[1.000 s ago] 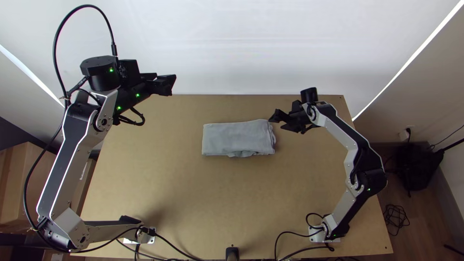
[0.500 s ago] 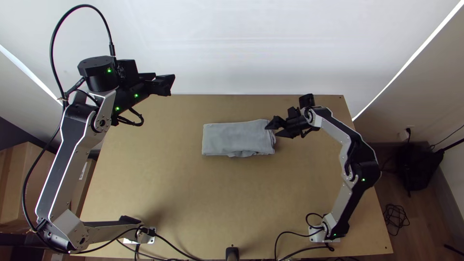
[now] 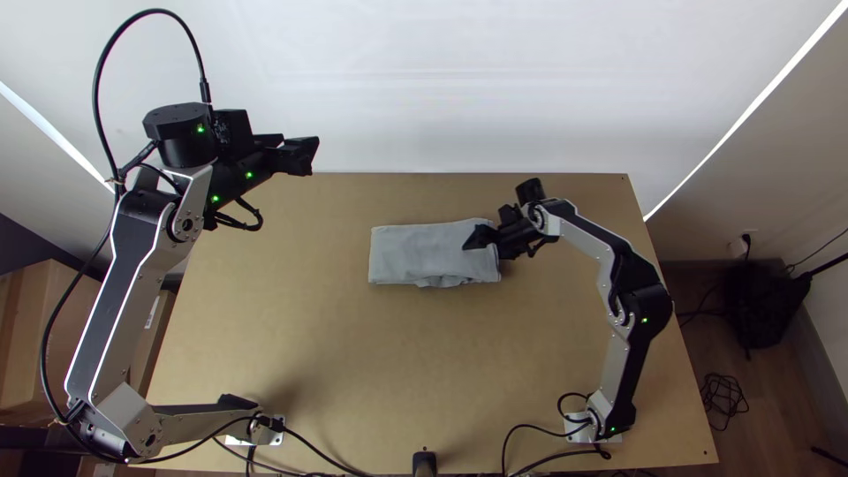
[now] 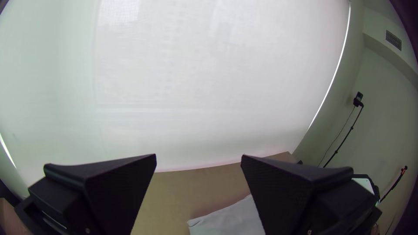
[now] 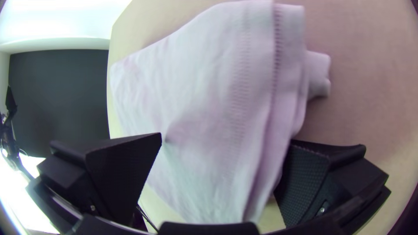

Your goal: Fold the t-shirt

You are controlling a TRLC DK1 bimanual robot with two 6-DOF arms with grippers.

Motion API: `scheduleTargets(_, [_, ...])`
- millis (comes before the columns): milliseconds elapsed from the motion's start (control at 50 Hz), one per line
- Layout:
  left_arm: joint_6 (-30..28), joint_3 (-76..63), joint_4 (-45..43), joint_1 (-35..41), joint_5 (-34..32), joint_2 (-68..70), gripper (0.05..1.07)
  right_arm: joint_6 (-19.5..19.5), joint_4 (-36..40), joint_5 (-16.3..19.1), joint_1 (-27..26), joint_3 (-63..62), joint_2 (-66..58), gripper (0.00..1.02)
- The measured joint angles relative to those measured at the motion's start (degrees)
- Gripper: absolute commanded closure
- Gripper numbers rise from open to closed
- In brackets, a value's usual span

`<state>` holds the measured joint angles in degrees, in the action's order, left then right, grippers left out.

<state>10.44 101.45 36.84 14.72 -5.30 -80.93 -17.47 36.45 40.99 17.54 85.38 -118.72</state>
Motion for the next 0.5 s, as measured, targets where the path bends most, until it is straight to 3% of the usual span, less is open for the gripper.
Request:
scheduleTargets(60, [0.0,0.0,-0.02,0.0,0.02,0.0,0.1,-0.02,0.02,-0.44,1.84,1.01,-0.66,0.13])
scheduleTargets(100, [0.0,0.0,0.0,0.0,0.04,0.0,0.1,-0.04,0.0,-1.07,2.97,1.66,-1.01,0.24])
scheduleTargets(220, [0.0,0.0,0.22,-0.07,0.07,0.26,0.1,-0.04,-0.22,-4.28,4.68,2.64,-1.75,1.0])
scheduleTargets(380, [0.0,0.0,1.01,-0.42,0.07,1.29,0.1,-0.02,-1.33,-4.98,2.34,2.64,-2.56,1.0])
scheduleTargets(500, [0.0,0.0,1.09,-0.83,0.07,1.86,0.1,-0.02,-1.51,-4.96,-2.75,2.64,-2.56,1.0])
